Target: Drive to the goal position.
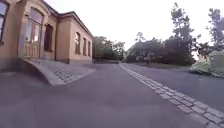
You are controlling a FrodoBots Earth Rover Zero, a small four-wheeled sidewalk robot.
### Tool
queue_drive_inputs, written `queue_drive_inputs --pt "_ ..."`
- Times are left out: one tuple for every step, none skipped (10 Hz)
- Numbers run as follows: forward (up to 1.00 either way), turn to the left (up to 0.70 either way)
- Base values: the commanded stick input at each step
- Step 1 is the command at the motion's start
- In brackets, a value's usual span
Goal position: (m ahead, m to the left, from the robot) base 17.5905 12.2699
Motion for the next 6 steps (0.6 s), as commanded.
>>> queue_drive_inputs --pt "0.50 0.00" --pt "0.50 0.00" --pt "0.50 0.00" --pt "0.50 0.00" --pt "0.50 0.00" --pt "0.50 0.00"
